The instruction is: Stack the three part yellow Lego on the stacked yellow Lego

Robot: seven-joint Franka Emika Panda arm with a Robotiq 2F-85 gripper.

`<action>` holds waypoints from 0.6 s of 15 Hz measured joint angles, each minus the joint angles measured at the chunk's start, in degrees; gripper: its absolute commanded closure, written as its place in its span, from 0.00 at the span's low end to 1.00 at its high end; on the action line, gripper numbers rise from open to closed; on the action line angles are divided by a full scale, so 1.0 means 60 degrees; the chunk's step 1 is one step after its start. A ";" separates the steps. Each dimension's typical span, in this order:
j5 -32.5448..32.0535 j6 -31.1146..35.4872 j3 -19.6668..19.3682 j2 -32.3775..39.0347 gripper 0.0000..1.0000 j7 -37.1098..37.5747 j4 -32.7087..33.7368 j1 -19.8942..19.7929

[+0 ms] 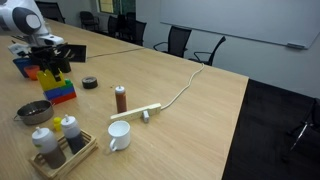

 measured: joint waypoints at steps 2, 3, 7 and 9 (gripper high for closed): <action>-0.0002 0.0012 -0.0001 0.0031 0.00 0.0015 0.0025 0.0011; -0.0001 0.0071 -0.0001 0.0036 0.00 0.0015 0.0065 0.0010; 0.0000 0.0627 -0.0022 -0.0109 0.00 0.0039 0.0387 -0.0056; -0.0013 0.0737 -0.0090 -0.0345 0.00 0.0113 0.0391 -0.0123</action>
